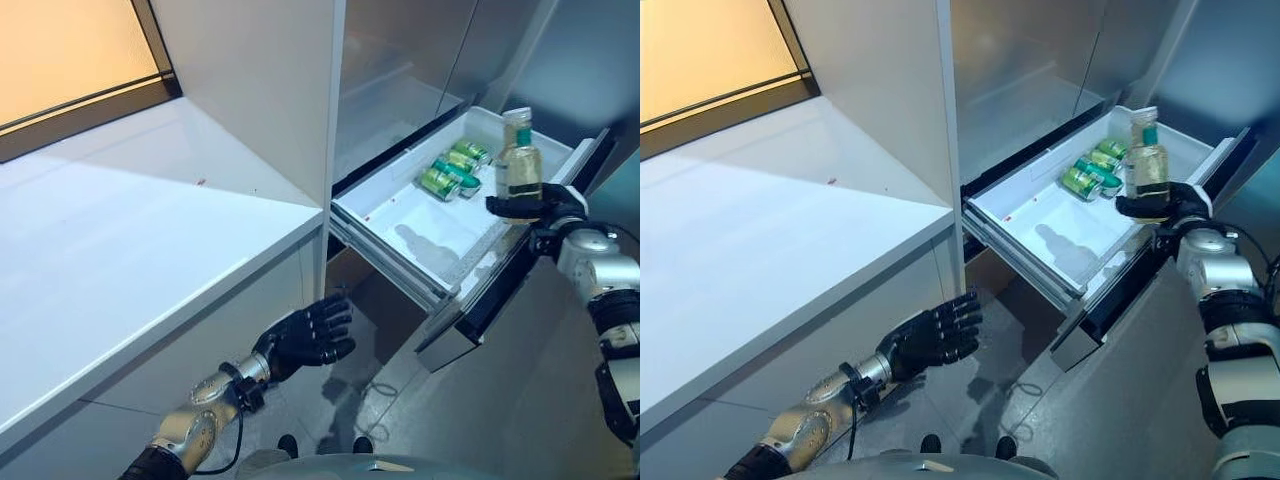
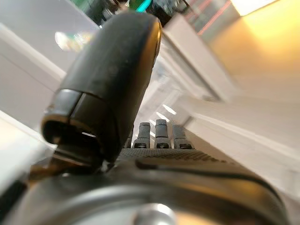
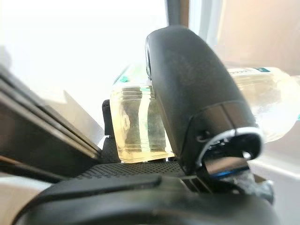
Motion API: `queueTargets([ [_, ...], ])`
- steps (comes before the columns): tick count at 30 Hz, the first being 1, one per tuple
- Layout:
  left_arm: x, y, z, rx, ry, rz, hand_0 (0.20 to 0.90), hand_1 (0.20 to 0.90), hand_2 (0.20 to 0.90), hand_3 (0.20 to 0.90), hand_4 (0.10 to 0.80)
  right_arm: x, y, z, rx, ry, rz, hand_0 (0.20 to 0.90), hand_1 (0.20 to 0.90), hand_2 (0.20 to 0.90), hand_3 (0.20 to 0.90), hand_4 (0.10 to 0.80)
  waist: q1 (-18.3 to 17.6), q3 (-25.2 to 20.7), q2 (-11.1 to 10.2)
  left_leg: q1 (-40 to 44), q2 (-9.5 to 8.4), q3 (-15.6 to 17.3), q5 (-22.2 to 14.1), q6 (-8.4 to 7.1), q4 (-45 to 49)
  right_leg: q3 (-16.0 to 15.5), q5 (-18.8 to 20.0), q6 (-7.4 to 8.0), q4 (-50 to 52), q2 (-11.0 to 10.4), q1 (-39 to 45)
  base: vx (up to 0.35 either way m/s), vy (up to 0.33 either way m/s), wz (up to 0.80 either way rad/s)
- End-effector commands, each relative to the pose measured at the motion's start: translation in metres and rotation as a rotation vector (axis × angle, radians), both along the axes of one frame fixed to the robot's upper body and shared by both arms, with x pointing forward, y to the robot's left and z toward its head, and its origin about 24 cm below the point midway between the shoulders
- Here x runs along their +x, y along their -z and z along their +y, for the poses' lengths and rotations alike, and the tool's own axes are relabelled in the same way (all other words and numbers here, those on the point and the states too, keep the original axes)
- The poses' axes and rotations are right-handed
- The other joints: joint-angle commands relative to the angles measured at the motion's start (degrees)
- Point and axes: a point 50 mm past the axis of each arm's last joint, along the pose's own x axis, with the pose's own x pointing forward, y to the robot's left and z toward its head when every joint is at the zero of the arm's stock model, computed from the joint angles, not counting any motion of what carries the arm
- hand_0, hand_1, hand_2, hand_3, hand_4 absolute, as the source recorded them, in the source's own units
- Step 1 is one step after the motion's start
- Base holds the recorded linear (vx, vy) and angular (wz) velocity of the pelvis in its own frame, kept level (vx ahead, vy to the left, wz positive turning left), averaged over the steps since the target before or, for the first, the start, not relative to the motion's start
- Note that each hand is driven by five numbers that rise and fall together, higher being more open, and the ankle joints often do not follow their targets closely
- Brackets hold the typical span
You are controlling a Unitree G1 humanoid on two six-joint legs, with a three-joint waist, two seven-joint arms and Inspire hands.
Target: Put drinks into fridge and close the fridge
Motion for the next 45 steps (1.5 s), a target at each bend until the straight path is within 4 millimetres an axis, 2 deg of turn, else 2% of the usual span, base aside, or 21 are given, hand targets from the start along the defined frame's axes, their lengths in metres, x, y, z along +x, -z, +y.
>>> queueTargets([
  [1, 0.008, -0.012, -0.016, -0.043, 0.090, -0.129, 0.900, 0.900, 0.900, 0.900, 0.800, 0.001, -0.102, -0.027, -0.143, 0.103, -0.302, 0.300, 0.300, 0.300, 0.200, 0.100, 3.0, -2.3, -1.4, -5.8, -0.39, -5.4, -4.0, -1.17, 4.7, -5.7, -6.4, -0.65, 7.0, 0.9, -2.0, -0.015, -0.041, 0.17],
  [6, 0.011, 0.010, 0.009, 0.139, 0.046, -0.095, 0.900, 0.900, 0.900, 0.900, 0.800, -0.004, -0.093, -0.043, -0.118, 0.195, -0.218, 0.300, 0.300, 0.300, 0.200, 0.100, 4.3, 1.9, -0.7, -10.3, -0.26, -6.8, -3.2, -1.22, 5.8, -6.4, -6.4, -1.06, 8.5, 0.9, -6.2, -0.093, -0.057, 0.19],
  [14, 0.014, 0.027, 0.043, 0.373, -0.031, -0.053, 0.900, 0.900, 0.900, 0.900, 0.800, -0.005, -0.088, -0.042, -0.130, 0.239, -0.168, 0.300, 0.300, 0.300, 0.200, 0.100, 4.4, 8.1, 0.3, -14.6, 0.04, -7.5, -1.9, -0.92, 5.9, -6.1, -5.7, -1.48, 10.3, 1.4, -11.3, -0.072, -0.037, 0.08],
  [17, 0.016, 0.031, 0.058, 0.442, -0.082, -0.029, 0.900, 0.900, 0.900, 0.900, 0.800, -0.006, -0.084, -0.043, -0.154, 0.238, -0.080, 0.300, 0.300, 0.300, 0.200, 0.100, 4.6, 10.1, 0.3, -16.1, 0.10, -7.7, -1.5, -0.80, 6.1, -6.3, -5.4, -1.45, 10.7, 1.5, -12.8, -0.048, -0.041, 0.05],
  [25, 0.026, 0.023, 0.084, 0.491, -0.225, -0.016, 0.900, 0.900, 0.900, 0.900, 0.800, -0.017, -0.064, -0.055, -0.149, 0.222, 0.154, 0.300, 0.300, 0.300, 0.200, 0.100, 5.7, 13.5, -0.1, -18.5, -0.07, -8.2, -1.3, -0.66, 7.6, -7.4, -5.0, -1.49, 11.9, 1.3, -14.6, -0.034, -0.045, 0.09],
  [33, 0.033, 0.016, 0.092, 0.495, -0.263, -0.038, 0.900, 0.900, 0.900, 0.900, 0.800, -0.018, -0.066, -0.056, -0.207, 0.189, 0.259, 0.300, 0.300, 0.300, 0.200, 0.100, 6.5, 15.0, 0.2, -19.0, -0.28, -8.3, -1.2, -0.71, 8.2, -8.2, -5.3, -1.49, 12.9, 1.0, -15.0, 0.000, 0.000, 0.00],
  [39, 0.034, 0.014, 0.095, 0.502, -0.259, -0.041, 0.900, 0.900, 0.900, 0.900, 0.800, -0.025, -0.072, -0.066, -0.402, 0.167, 0.454, 0.300, 0.300, 0.300, 0.200, 0.100, 7.0, 15.2, 0.1, -19.1, -0.43, -8.6, -0.9, -0.79, 8.4, -8.7, -5.5, -1.53, 13.4, 0.8, -15.0, -0.005, 0.005, 0.04],
  [40, 0.034, 0.013, 0.096, 0.504, -0.260, -0.041, 0.900, 0.900, 0.900, 0.900, 0.800, -0.026, -0.073, -0.066, -0.425, 0.155, 0.496, 0.900, 0.900, 0.900, 0.900, 0.800, 7.2, 15.3, 0.1, -19.1, -0.48, -8.7, -0.9, -0.79, 8.4, -8.8, -5.5, -1.53, 13.5, 0.8, -14.9, -0.005, 0.002, 0.05],
  [45, 0.032, 0.014, 0.098, 0.513, -0.261, -0.037, 0.900, 0.900, 0.900, 0.900, 0.800, -0.020, -0.072, -0.058, -0.390, 0.105, 0.525, 0.900, 0.900, 0.900, 0.900, 0.800, 7.9, 15.4, -0.1, -19.0, -0.71, -9.5, -0.7, -0.84, 8.4, -9.1, -5.7, -1.63, 13.6, 0.8, -14.5, 0.004, 0.002, 0.08],
])
